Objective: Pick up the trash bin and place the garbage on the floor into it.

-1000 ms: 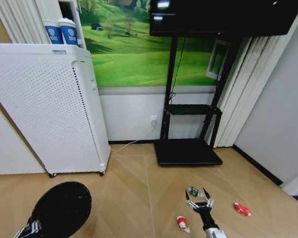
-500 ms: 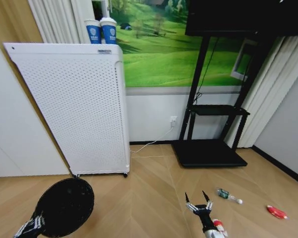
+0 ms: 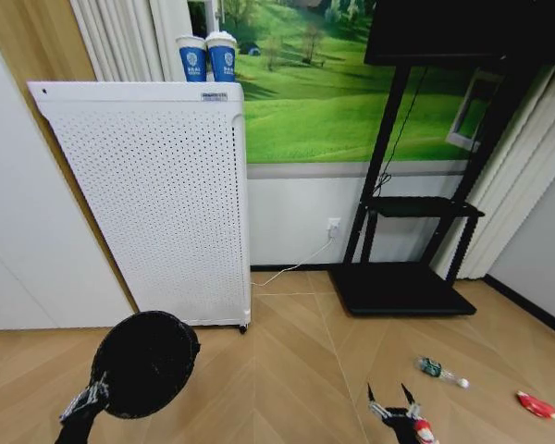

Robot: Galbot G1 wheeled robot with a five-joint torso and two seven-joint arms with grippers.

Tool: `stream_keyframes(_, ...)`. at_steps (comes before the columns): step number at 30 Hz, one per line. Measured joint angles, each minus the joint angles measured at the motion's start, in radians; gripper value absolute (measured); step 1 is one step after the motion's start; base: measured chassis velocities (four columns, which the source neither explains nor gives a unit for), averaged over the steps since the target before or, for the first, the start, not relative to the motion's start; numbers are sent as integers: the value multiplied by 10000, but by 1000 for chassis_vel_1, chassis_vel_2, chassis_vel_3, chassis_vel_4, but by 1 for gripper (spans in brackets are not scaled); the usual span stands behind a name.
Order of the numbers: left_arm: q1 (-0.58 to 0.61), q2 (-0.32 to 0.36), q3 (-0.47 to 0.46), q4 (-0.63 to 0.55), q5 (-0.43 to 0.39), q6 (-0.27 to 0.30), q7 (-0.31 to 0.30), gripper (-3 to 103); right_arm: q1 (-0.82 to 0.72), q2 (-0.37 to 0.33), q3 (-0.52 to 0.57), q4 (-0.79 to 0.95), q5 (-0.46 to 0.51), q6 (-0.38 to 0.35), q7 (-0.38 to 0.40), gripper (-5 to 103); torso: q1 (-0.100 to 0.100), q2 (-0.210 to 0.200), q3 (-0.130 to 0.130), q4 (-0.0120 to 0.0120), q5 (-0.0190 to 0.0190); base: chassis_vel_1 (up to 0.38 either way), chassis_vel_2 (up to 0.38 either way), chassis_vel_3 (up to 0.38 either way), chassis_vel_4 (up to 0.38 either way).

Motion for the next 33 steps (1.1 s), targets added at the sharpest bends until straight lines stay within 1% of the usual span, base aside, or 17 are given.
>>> stream_keyframes(1, 0, 0, 0, 0, 0, 0, 0, 6, 0, 0, 0, 0, 0, 0, 0, 100, 0, 0, 0, 0, 0, 0, 0, 0, 0)
stream_keyframes(4, -118, -65, 117, 0, 41, 30, -174, 6, -351, -38, 157, -227, 432, -19, -117, 100, 0, 0, 0, -6, -1, 0, 0, 0, 0)
stream_keyframes(6, -129, -69, 143, -5, 60, 39, -187, 6, -348, -42, 158, -325, 500, -20, -160, 100, 0, 0, 0, -7, -1, 0, 0, 0, 0)
stream_keyframes(7, -141, -64, 195, -65, 90, 71, -204, 6, -251, -44, 180, -664, 641, -32, -337, 100, 0, 0, 0, -8, 1, 0, 0, 0, 0)
stream_keyframes(8, -141, -64, 195, -65, 90, 71, -204, 6, -251, -44, 180, -664, 641, -32, -337, 100, 0, 0, 0, -8, 1, 0, 0, 0, 0)
stream_keyframes(11, -145, -38, 198, -153, 89, 133, -213, 6, 98, -25, 294, -1363, 731, 34, -418, 100, 0, -1, 0, -2, 2, 0, 0, 0, 0)
stream_keyframes(16, -159, -92, 218, -196, 86, 157, -232, 6, 368, -20, 287, -2099, 760, 177, -473, 100, 0, -1, 0, -3, 2, 0, 0, 0, 0)
stream_keyframes(18, -162, -137, 261, -242, 103, 158, -233, 6, 538, -30, 294, -2576, 708, 348, -477, 100, 0, -1, 0, -4, 2, 0, 0, 0, 0)
stream_keyframes(24, -149, -154, 260, -273, 104, 158, -233, 6, 718, -185, 328, -3258, 736, 556, -406, 100, 0, -1, 0, -5, 1, 0, 0, 0, 0)
stream_keyframes(33, -154, -163, 257, -295, 103, 158, -259, 6, 1136, -332, 295, -3856, 758, 554, -247, 100, 0, -1, 0, -3, -1, 0, 0, 0, 0)
